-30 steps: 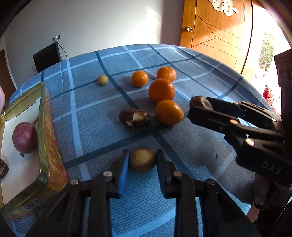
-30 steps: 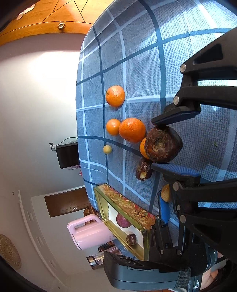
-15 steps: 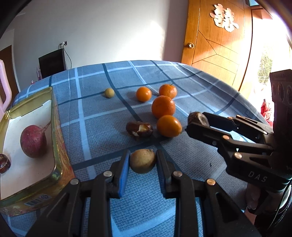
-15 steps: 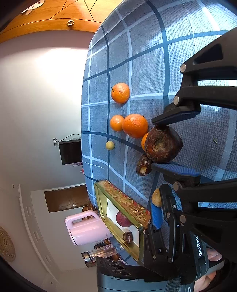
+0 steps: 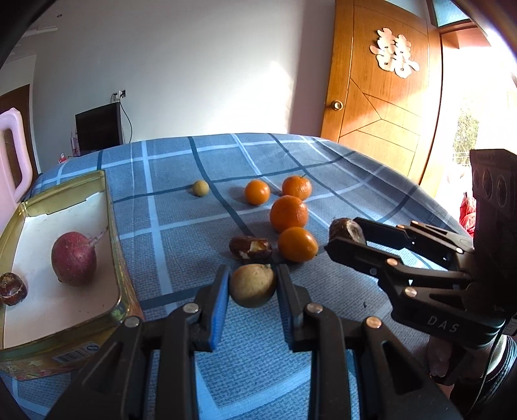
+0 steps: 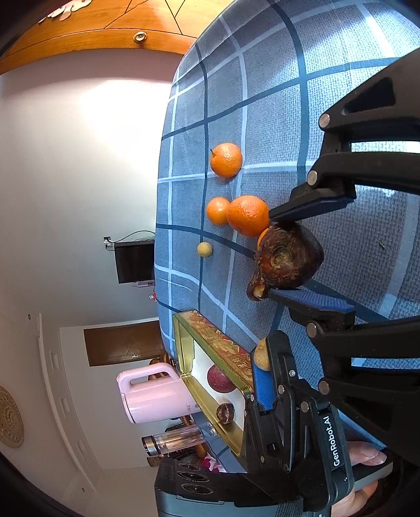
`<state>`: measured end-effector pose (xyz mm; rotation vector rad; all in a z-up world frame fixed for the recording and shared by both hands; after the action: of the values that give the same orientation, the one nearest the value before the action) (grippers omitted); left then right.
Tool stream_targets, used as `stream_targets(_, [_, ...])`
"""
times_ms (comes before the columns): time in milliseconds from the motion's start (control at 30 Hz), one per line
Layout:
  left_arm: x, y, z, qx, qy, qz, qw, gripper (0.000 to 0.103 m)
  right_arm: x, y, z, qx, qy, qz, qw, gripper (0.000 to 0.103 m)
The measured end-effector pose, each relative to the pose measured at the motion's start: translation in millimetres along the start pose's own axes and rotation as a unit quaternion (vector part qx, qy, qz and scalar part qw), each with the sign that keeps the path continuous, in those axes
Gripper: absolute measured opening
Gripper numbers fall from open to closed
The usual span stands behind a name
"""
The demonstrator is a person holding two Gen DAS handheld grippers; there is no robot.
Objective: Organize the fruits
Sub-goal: 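Lift the pear and mangosteen and carry both toward the tin tray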
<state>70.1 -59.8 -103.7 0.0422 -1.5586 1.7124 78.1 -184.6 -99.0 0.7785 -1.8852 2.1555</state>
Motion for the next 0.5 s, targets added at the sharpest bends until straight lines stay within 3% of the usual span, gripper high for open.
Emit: stream_targets(500, [17, -1, 4, -0.012, 0.0, 0.047, 0.9988, 0.03, 7, 1, -2, 0.005, 0.002, 0.021, 1.0, 0.044])
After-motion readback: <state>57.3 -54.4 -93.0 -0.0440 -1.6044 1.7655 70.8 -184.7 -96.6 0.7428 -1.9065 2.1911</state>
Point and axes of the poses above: each gripper's, at about its wrist camera, not at the fingertips, and x roughly against the way its jaws point, z to its right, y to its underside, the point moved 3 cm from there along -x, roughly the way its jaws point, and after that the axes turned 14 degrees about y, right-handed, at the moved point
